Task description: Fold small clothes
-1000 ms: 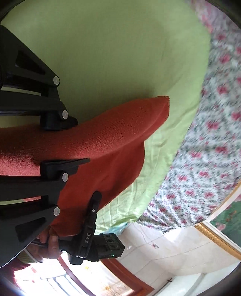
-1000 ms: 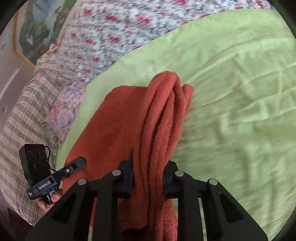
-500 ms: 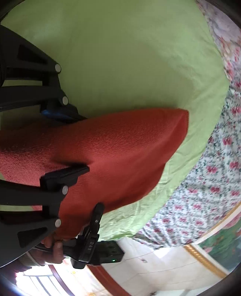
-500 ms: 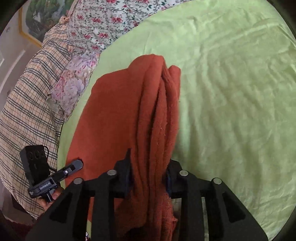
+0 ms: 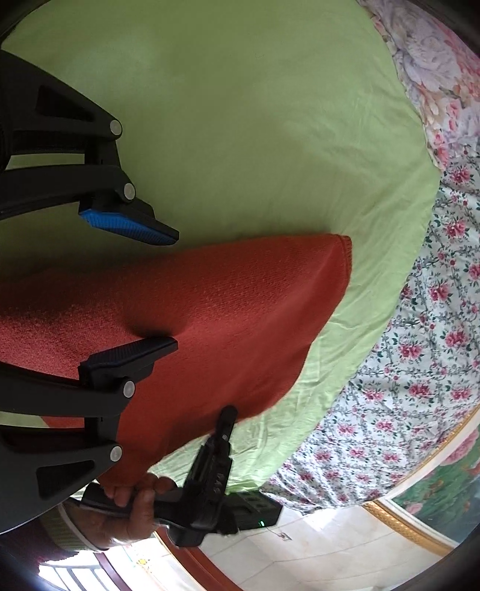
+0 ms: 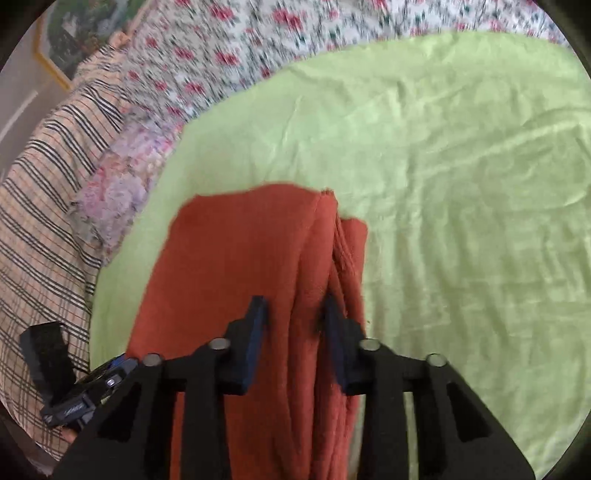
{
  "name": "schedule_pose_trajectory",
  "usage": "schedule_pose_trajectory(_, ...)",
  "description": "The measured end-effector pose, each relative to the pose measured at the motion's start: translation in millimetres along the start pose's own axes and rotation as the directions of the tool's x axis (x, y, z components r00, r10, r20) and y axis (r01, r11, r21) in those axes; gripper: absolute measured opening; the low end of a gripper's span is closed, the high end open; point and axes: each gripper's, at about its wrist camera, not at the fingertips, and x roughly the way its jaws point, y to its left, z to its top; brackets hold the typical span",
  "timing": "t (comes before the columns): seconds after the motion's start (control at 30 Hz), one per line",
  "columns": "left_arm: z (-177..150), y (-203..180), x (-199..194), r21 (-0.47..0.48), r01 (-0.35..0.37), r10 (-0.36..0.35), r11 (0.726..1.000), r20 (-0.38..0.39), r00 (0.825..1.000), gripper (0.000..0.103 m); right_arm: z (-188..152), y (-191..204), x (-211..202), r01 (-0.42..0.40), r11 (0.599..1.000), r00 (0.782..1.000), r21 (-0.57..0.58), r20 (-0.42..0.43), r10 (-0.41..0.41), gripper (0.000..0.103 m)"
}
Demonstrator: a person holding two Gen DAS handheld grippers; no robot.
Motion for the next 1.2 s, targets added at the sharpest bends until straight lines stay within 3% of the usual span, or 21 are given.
schedule_pose_trajectory(0.03, -0.5, -1.3, -0.1, 0.007, 0.0, 0.0, 1.0, -0.003, 1.0, 0.051, -0.1, 0.4, 0.1, 0.002, 1.0, 1.0, 0.004, 0.001, -0.002, 0.012)
schedule_pose_trajectory(0.13, -2.7, -3.0, 0.7, 0.024, 0.01, -0.009, 1.0, -0.014, 1.0, 0.052, -5.8, 9.8, -32.6, -0.079, 0.997, 0.991, -0.009, 0.106, 0.08, 0.011)
schedule_pose_trajectory(0.2, -3.7, -3.4, 4.5, 0.024, 0.041, -0.04, 0.999, -0.029, 0.999, 0.054, -15.9, 7.2, -53.2, -0.084, 0.996, 0.984, -0.006, 0.16, 0.084, 0.011)
schedule_pose_trajectory(0.3, 3.3, -5.3, 14.6, 0.037, 0.047, -0.045, 0.998, -0.054, 0.998, 0.054, -26.6, -15.5, -37.8, -0.027, 0.998, 0.994, 0.048, 0.102, 0.022, 0.011)
schedule_pose_trajectory(0.37, 15.8, -5.1, 21.5, 0.046, 0.048, -0.045, 0.998, -0.056, 0.997, 0.055, -32.0, -29.0, -21.9, -0.037, 0.995, 0.998, 0.092, 0.062, 0.031, 0.011)
schedule_pose_trajectory(0.57, 91.9, 21.9, 70.3, -0.044, 0.045, -0.048, 0.998, -0.057, 0.997, 0.052, -27.2, -23.9, -19.7, -0.03, 0.998, 0.998, 0.059, 0.063, 0.026, 0.011)
schedule_pose_trajectory(0.6, 104.1, 25.7, 79.1, -0.051, 0.03, -0.033, 0.998, -0.053, 0.998, 0.046, -26.0, -21.7, -18.9, -0.024, 0.998, 0.998, 0.051, 0.061, 0.021, 0.011)
schedule_pose_trajectory(0.63, 120.4, 29.5, 90.5, -0.054, 0.009, -0.011, 0.999, -0.049, 0.999, 0.032, -24.8, -19.3, -17.7, -0.02, 0.999, 0.998, 0.046, 0.06, 0.018, 0.011)
schedule_pose_trajectory(0.7, 142.5, 34.6, 105.3, -0.062, -0.013, 0.011, 0.998, -0.042, 0.999, 0.012, -23.7, -19.4, -17.3, -0.02, 0.999, 0.998, 0.044, 0.06, 0.017, 0.011)
schedule_pose_trajectory(0.87, 183.3, 33.8, 110.6, -0.068, -0.059, 0.06, 0.996, 0.005, 0.998, 0.009, -21.6, -17.0, -15.5, -0.017, 0.999, 0.998, 0.038, 0.06, 0.015, 0.011)
schedule_pose_trajectory(0.97, 176.7, 25.2, 85.2, -0.046, -0.035, 0.036, 0.998, 0.028, 0.999, 0.014, -20.6, -19.2, -17.9, -0.036, 0.998, 0.998, 0.054, 0.059, 0.032, 0.014)
schedule_pose_trajectory(1.1, 121.2, 2.3, 35.0, 0.047, -0.026, 0.025, 0.999, 0.034, 0.999, 0.016, -29.1, -21.4, -32.3, -0.065, 0.995, 0.996, 0.08, 0.073, 0.059, 0.021)
schedule_pose_trajectory(1.2, 66.4, -12.0, -4.1, 0.119, -0.013, 0.009, 0.993, 0.037, 0.999, 0.033, -45.8, -19.7, -49.5, -0.074, 0.995, 0.994, 0.069, 0.08, 0.068, 0.032)
